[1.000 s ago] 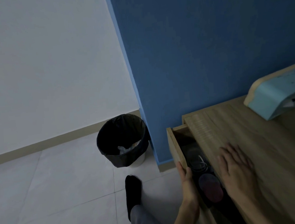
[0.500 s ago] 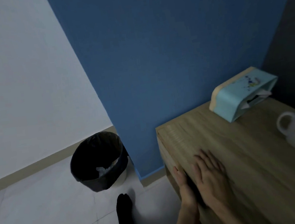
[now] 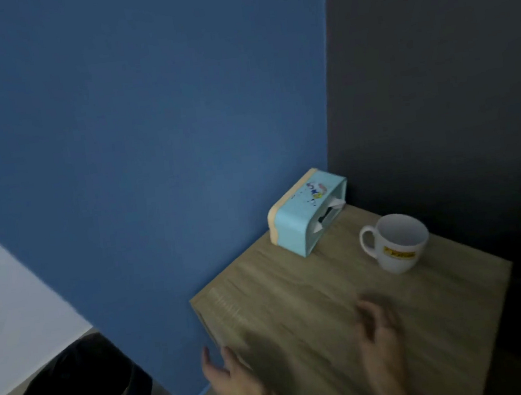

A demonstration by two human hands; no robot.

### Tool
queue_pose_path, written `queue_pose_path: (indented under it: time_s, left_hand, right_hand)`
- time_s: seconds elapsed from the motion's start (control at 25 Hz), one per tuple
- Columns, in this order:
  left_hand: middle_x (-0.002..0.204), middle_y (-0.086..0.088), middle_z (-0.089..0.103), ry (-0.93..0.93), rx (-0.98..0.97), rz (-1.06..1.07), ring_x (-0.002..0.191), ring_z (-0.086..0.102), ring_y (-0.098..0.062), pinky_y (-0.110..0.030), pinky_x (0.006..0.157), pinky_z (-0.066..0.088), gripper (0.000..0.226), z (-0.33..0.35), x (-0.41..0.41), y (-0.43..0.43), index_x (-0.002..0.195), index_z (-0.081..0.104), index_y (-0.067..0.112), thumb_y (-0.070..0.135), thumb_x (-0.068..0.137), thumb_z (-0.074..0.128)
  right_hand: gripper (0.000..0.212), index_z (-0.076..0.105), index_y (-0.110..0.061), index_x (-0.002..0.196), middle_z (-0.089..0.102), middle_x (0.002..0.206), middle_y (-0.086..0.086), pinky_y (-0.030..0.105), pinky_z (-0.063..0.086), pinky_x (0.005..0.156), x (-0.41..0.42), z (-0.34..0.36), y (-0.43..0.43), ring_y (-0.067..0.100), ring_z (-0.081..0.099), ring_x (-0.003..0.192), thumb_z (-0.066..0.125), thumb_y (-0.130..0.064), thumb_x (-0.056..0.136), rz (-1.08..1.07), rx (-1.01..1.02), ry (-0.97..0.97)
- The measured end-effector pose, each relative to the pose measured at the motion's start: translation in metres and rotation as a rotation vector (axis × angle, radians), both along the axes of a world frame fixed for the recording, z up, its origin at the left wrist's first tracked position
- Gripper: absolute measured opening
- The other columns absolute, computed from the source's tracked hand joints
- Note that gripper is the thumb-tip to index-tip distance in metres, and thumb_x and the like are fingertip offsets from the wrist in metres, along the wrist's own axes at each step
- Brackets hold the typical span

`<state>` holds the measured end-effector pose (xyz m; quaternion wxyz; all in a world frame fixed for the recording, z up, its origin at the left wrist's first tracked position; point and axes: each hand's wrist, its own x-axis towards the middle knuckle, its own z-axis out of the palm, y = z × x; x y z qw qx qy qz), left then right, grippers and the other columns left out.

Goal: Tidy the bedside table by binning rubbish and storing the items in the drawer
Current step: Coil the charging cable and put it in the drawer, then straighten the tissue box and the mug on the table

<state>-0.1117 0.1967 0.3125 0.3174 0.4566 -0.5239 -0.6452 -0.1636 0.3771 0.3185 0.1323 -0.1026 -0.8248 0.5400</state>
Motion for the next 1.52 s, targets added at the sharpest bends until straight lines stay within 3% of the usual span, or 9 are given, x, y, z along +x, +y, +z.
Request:
queue_pose_path:
  time_s: [0.16, 0.36, 0.56, 0.8, 1.08, 1.2, 1.32, 1.44, 1.52]
  left_hand:
    - [0.15, 0.006, 0.032, 0.089, -0.376, -0.256, 0.14, 0.028, -0.013, -0.037, 0.117, 0.022, 0.059, 0.058, -0.057, 0.031, 0.145, 0.026, 0.026, 0.028, 0.092, 0.052]
    - [0.158, 0.0, 0.006, -0.01, -0.465, -0.759, 0.145, 0.013, -0.018, -0.037, 0.115, 0.02, 0.094, 0.091, -0.14, 0.054, 0.148, 0.01, 0.027, 0.032, 0.079, 0.072]
    - [0.151, -0.004, 0.015, -0.07, -0.494, -0.847, 0.139, 0.02, -0.022, -0.042, 0.109, 0.03, 0.113, 0.069, -0.185, 0.053, 0.146, 0.009, 0.033, 0.023, 0.062, 0.085]
    - [0.137, -0.005, 0.032, -0.13, -0.616, -0.745, 0.118, 0.043, -0.022, -0.041, 0.094, 0.043, 0.088, 0.067, -0.21, 0.058, 0.139, 0.022, 0.039, 0.022, 0.072, 0.077]
    - [0.119, 0.001, 0.064, -0.03, -0.413, -0.786, 0.113, 0.058, -0.025, -0.048, 0.099, 0.046, 0.055, 0.098, -0.252, 0.006, 0.111, 0.058, 0.044, 0.048, 0.057, 0.069]
    - [0.116, -0.017, 0.066, -0.067, -0.314, -0.855, 0.096, 0.062, -0.028, -0.038, 0.079, 0.053, 0.024, 0.11, -0.267, -0.001, 0.102, 0.066, 0.021, 0.033, 0.081, 0.065]
    - [0.102, -0.017, 0.067, -0.285, -0.202, -0.857, 0.082, 0.063, -0.03, -0.036, 0.067, 0.051, 0.038, 0.107, -0.286, -0.005, 0.106, 0.063, 0.002, 0.035, 0.088, 0.058]
    - [0.108, -0.017, 0.067, -0.437, -0.149, -0.966, 0.09, 0.066, -0.036, -0.044, 0.069, 0.056, 0.056, 0.106, -0.298, -0.008, 0.12, 0.058, 0.002, 0.046, 0.086, 0.058]
    - [0.094, -0.014, 0.066, -0.49, -0.168, -1.022, 0.077, 0.064, -0.03, -0.035, 0.053, 0.058, 0.055, 0.104, -0.301, 0.0, 0.124, 0.054, 0.0, 0.044, 0.091, 0.052]
  right_hand:
    - [0.069, 0.034, -0.004, 0.134, 0.042, 0.135, 0.024, 0.045, 0.043, 0.091, -0.045, 0.016, 0.077, 0.039, 0.05, 0.112, 0.071, -0.018, 0.077, -0.263, -0.041, -0.164]
    - [0.119, 0.018, -0.017, 0.144, 0.03, 0.148, 0.012, 0.05, 0.033, 0.107, -0.095, 0.023, 0.093, 0.032, 0.033, 0.134, 0.089, -0.029, 0.049, -0.149, -0.068, -0.168]
    - [0.098, 0.035, -0.013, 0.135, 0.052, 0.132, 0.015, 0.044, 0.043, 0.094, -0.125, 0.006, 0.097, 0.033, 0.051, 0.118, 0.087, -0.026, 0.052, -0.083, -0.069, -0.075]
    - [0.089, 0.04, -0.008, 0.13, 0.057, 0.124, 0.02, 0.046, 0.049, 0.087, -0.125, 0.002, 0.101, 0.038, 0.056, 0.109, 0.086, -0.016, 0.055, -0.276, -0.063, 0.062]
    - [0.099, 0.032, -0.016, 0.138, 0.055, 0.128, 0.017, 0.051, 0.047, 0.093, -0.121, 0.005, 0.096, 0.037, 0.054, 0.114, 0.086, -0.02, 0.055, -0.278, -0.099, 0.059]
    - [0.1, 0.03, -0.019, 0.139, 0.053, 0.131, 0.017, 0.05, 0.045, 0.095, -0.12, 0.006, 0.097, 0.037, 0.052, 0.117, 0.086, -0.021, 0.056, -0.267, -0.122, 0.037]
    - [0.101, 0.03, -0.018, 0.14, 0.051, 0.133, 0.016, 0.05, 0.043, 0.097, -0.121, 0.006, 0.097, 0.036, 0.05, 0.119, 0.086, -0.019, 0.056, -0.26, -0.153, 0.02]
    - [0.101, 0.032, -0.015, 0.139, 0.051, 0.133, 0.018, 0.051, 0.041, 0.099, -0.121, 0.006, 0.096, 0.037, 0.048, 0.12, 0.087, -0.018, 0.055, -0.29, -0.148, 0.002]
    - [0.1, 0.031, -0.014, 0.138, 0.05, 0.134, 0.019, 0.051, 0.041, 0.099, -0.121, 0.007, 0.096, 0.038, 0.047, 0.12, 0.087, -0.019, 0.054, -0.304, -0.171, -0.041]
